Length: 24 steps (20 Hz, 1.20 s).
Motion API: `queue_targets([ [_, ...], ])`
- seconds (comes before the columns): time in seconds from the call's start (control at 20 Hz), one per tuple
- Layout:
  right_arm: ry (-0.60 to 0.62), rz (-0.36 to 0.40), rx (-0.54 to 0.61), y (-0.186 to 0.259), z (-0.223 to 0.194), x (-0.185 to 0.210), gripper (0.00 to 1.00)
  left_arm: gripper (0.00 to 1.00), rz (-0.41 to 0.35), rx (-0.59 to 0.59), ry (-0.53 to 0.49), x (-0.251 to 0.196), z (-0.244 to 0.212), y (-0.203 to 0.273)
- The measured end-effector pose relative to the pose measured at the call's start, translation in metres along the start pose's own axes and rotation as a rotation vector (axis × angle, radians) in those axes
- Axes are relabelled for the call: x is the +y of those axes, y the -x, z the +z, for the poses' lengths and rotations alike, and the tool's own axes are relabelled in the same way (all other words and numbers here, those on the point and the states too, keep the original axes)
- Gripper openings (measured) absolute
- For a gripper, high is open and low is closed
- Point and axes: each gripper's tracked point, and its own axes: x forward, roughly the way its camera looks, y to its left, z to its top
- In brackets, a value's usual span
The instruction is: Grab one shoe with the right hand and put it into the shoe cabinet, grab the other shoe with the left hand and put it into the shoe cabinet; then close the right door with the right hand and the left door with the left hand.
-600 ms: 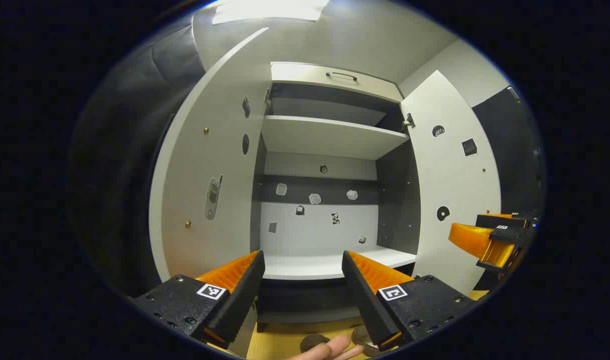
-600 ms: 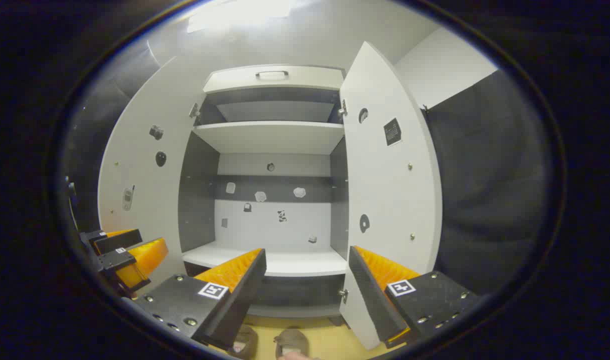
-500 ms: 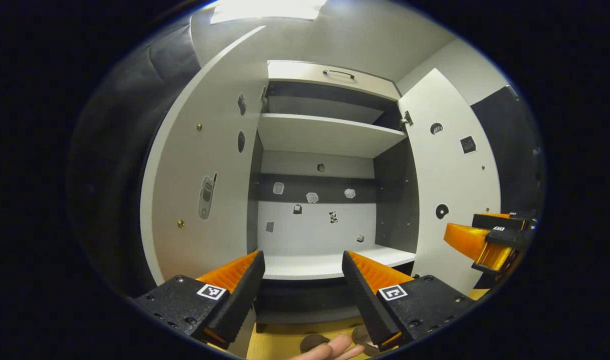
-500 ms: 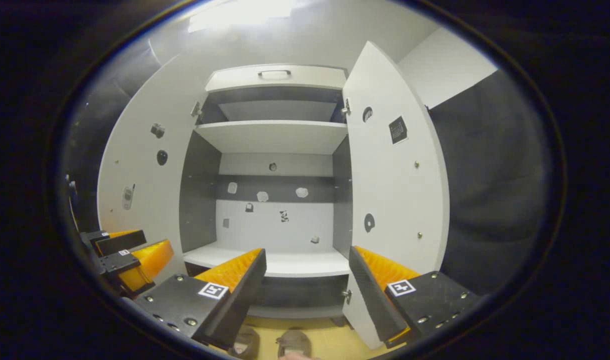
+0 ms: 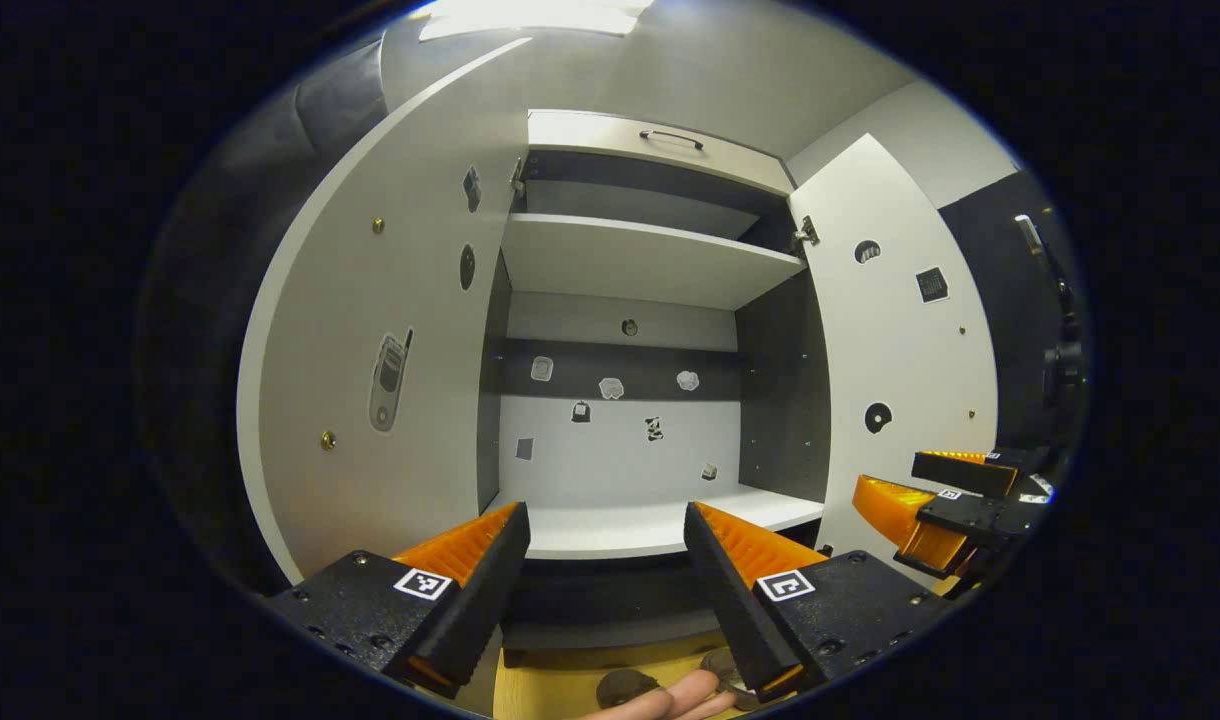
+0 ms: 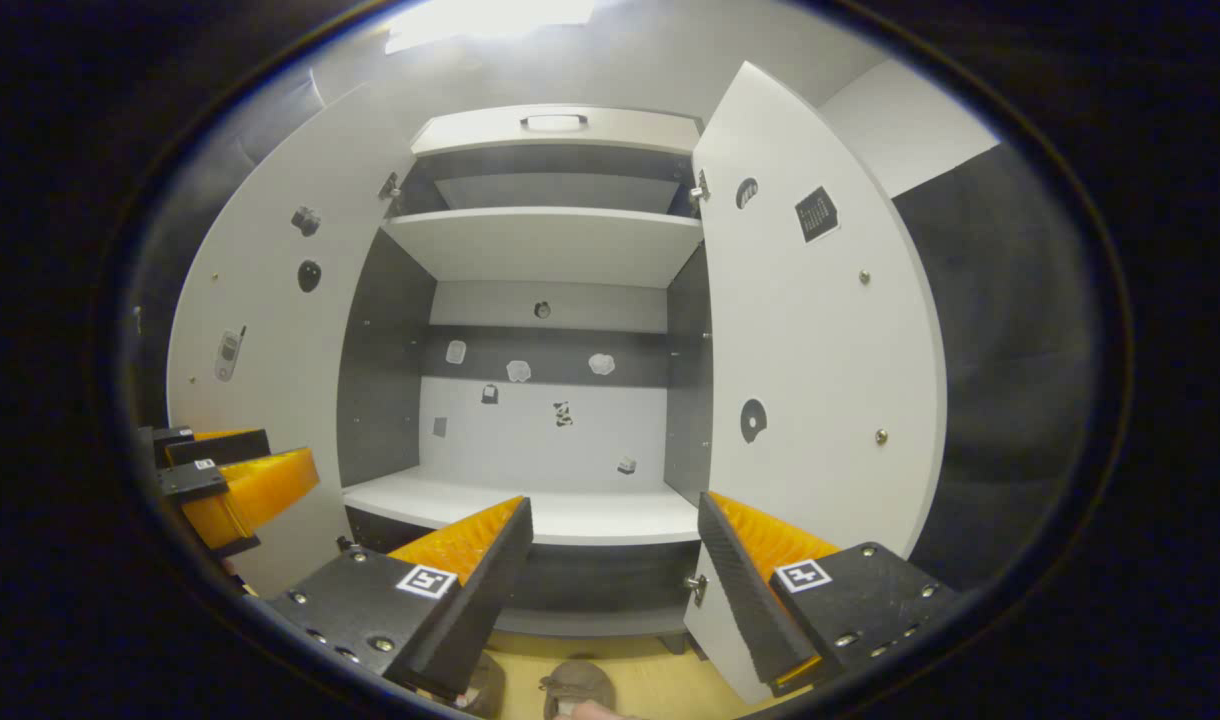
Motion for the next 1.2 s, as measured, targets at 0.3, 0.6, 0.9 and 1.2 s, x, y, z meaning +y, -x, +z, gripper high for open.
queue_targets([
  [0.3,0.013,0.040,0.054,-0.006,-0.046,0.006,1.00,0.95,0.047,-0.010,0.016,0.003,0.000,-0.008],
  [0.6,-0.050,0.084,0.264,0.006,-0.163,0.018,1.00,0.95,0.082,0.013,0.035,0.019,-0.009,-0.019],
  [0.9,-0.139,0.113,0.566,0.030,-0.284,0.023,1.00,0.95,0.076,0.022,-0.001,0.016,-0.016,-0.029],
  [1.2,-0.115,0.175,0.687,0.049,-0.332,0.046,1.00,0.95,0.130,0.075,-0.024,0.033,-0.034,-0.045],
])
